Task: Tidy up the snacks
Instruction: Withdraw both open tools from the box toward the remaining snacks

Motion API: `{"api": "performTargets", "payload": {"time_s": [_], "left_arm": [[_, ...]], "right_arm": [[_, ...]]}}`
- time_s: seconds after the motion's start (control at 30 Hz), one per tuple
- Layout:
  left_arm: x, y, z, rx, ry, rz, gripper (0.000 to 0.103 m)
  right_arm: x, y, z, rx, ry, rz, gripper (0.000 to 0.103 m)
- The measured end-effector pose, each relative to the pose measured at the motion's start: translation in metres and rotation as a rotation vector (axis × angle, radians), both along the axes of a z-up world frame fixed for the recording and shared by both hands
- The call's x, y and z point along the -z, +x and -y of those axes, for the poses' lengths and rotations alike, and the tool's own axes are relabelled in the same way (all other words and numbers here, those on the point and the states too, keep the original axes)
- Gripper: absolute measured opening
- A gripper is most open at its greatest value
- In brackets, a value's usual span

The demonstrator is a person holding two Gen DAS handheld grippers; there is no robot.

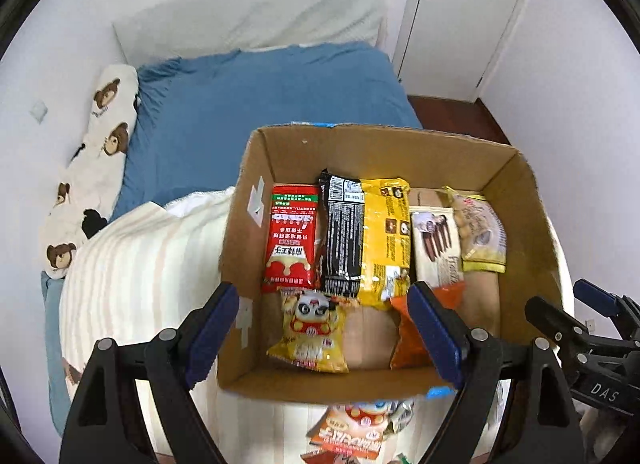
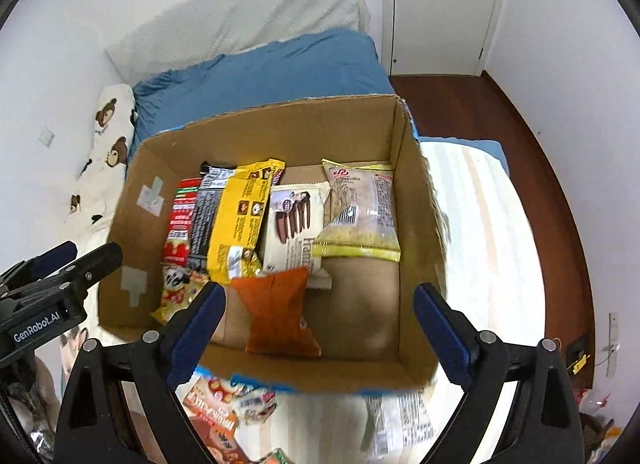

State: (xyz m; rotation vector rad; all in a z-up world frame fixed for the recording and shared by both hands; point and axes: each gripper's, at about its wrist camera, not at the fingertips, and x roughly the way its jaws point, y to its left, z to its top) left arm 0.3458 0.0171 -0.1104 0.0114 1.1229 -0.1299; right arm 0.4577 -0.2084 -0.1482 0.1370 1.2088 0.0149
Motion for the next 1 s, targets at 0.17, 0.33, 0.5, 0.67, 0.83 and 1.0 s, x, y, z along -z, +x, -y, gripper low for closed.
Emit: {"api": "performTargets", "payload": {"time_s": [0.17, 0.33, 0.5, 0.67, 0.83, 1.0], "left_arm": [[-0.022, -0.036, 0.0, 0.004, 0.009, 0.067, 0.086], [-0.035, -0.063, 0.0, -0.004, 0.001, 0.097, 0.086], [-0.043, -0.087, 0.002, -0.019, 0.009, 0.115, 0.086], [-0.047, -0.11, -0.002, -0.048, -0.002, 0.109, 0.086], [-0.025, -0.13, -0.006, -0.092, 0.01, 0.05, 0.086], [0.036, -0.132, 0.003, -0.094, 0.035, -0.092, 0.086]], "right_arm": [[-0.023, -0.033, -0.001, -0.006, 0.004, 0.055, 0.097], [-0.04, -0.06, -0.002, -0.028, 0.001, 0.096, 0.097], [-0.055, -0.083, -0.003, -0.044, 0.008, 0.132, 0.097], [-0.063, -0.105, 0.003, -0.048, 0.053, 0.136, 0.097], [-0.036, -0.122, 0.024, -0.016, 0.156, 0.061, 0.097], [0.017, -0.124, 0.065, 0.068, 0.188, -0.039, 0.097]]}}
